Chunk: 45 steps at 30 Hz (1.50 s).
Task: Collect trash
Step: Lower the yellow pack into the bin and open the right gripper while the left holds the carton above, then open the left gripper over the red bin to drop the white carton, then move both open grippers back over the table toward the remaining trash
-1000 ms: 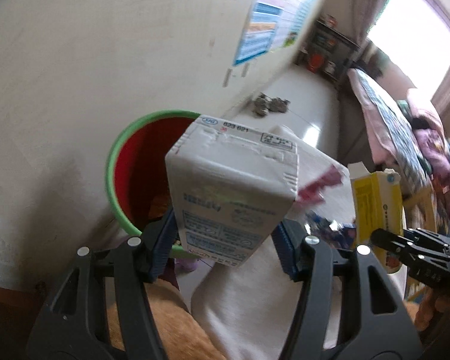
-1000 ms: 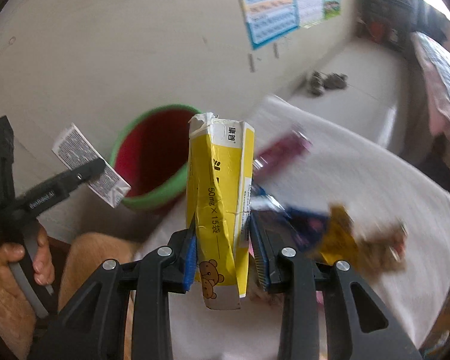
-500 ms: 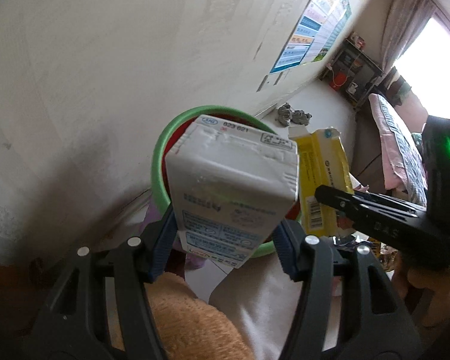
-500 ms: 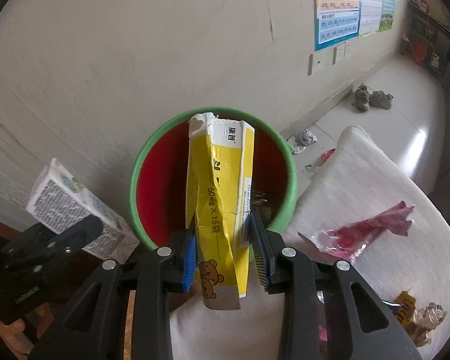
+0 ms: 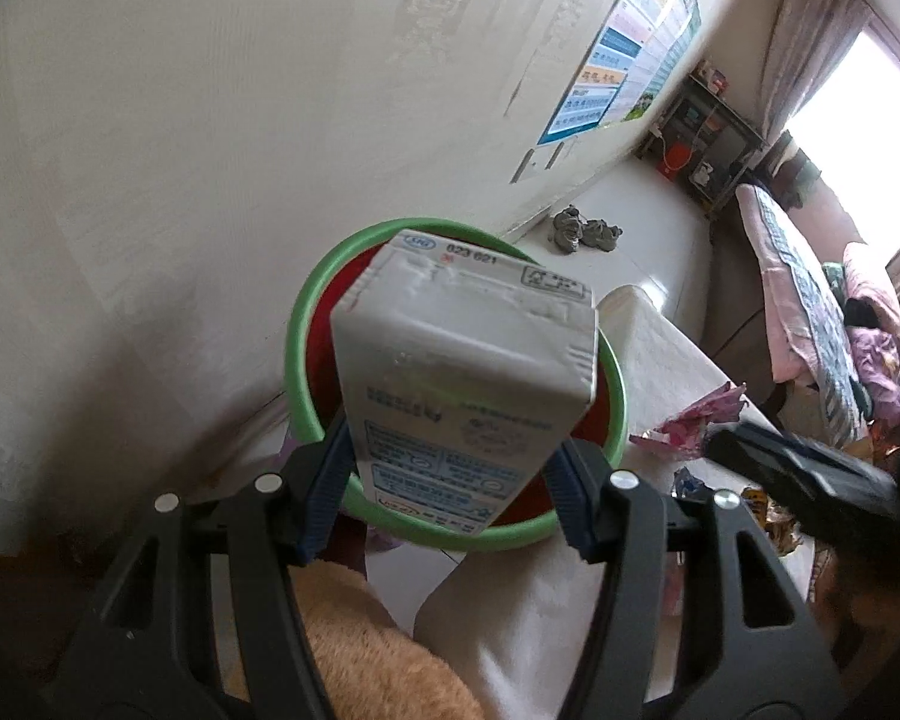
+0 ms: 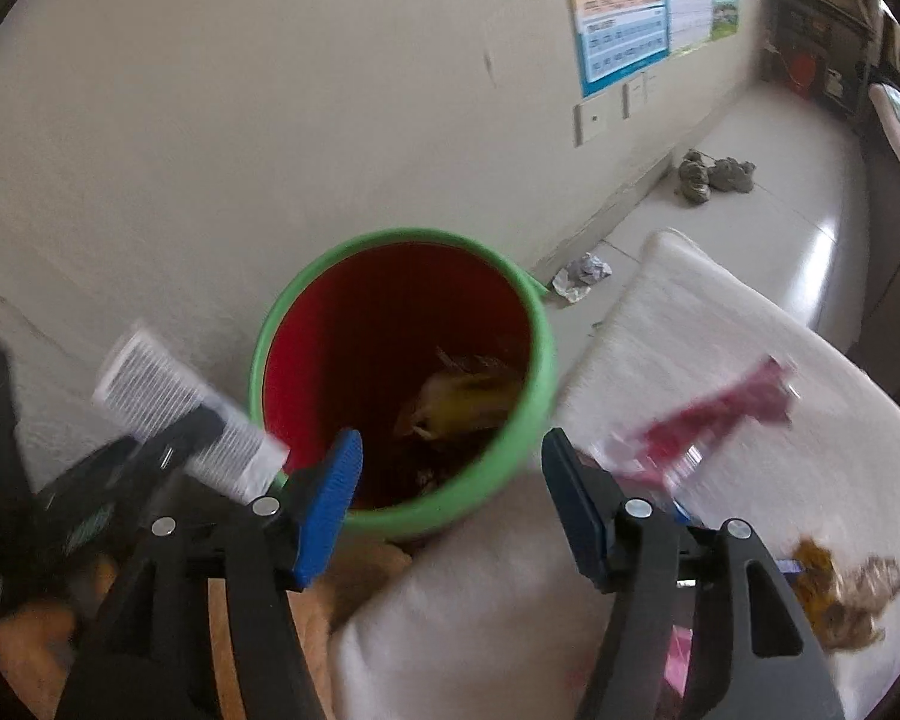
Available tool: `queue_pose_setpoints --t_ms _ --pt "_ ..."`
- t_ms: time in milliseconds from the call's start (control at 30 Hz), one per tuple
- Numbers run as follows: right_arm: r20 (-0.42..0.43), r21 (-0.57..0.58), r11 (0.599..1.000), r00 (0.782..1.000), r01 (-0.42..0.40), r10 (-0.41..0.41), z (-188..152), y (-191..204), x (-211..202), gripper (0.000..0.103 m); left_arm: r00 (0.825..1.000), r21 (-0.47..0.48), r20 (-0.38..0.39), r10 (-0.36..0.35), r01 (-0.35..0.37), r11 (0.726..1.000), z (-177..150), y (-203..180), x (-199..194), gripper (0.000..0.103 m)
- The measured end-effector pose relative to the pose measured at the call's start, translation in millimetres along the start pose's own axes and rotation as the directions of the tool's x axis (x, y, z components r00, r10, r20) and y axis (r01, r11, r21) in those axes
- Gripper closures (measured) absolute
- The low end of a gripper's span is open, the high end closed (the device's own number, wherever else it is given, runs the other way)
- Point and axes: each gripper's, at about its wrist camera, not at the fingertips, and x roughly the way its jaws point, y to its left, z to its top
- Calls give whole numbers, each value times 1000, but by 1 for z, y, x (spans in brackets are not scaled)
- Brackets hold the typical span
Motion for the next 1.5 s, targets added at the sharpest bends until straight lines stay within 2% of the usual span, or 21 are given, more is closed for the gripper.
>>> queue_pose_setpoints --t_ms 233,500,567,600,700,900,1167,1267,1333,1500 --pt "3 57 998 999 40 -41 -59 -30 -42 42 1000 65 -16 3 -2 998 7 -25 22 46" --pt "14 97 989 993 113 -115 -100 -54 -72 42 996 132 -30 80 -76 988 24 -46 44 46" --pt "22 123 986 993 110 -113 -103 -61 -76 42 994 107 -45 101 -96 990 26 -45 48 40" --pt "27 133 985 993 107 -111 -104 -62 -79 42 994 85 -56 94 -89 992 26 -43 48 32" --pt "43 142 985 993 100 -107 -108 -64 -86 42 995 56 -42 95 -93 994 22 -40 41 29" --pt "66 154 985 993 82 -93 -112 -66 -93 42 994 108 -32 109 -105 989 6 -52 23 24" --pt "104 185 980 990 75 -96 -120 -68 -108 42 996 115 -41 78 -73 991 -22 -64 -7 23" --pt "111 179 980 987 92 -113 -124 -68 -115 41 998 126 -27 56 -52 991 -34 -72 -23 23" --pt "111 182 975 983 126 -148 -129 -74 -118 35 999 131 -16 36 -33 991 -40 -77 -31 23" --pt "81 248 953 976 174 -200 -145 -101 -122 35 1000 200 -24 10 -5 980 -54 -95 -33 22"
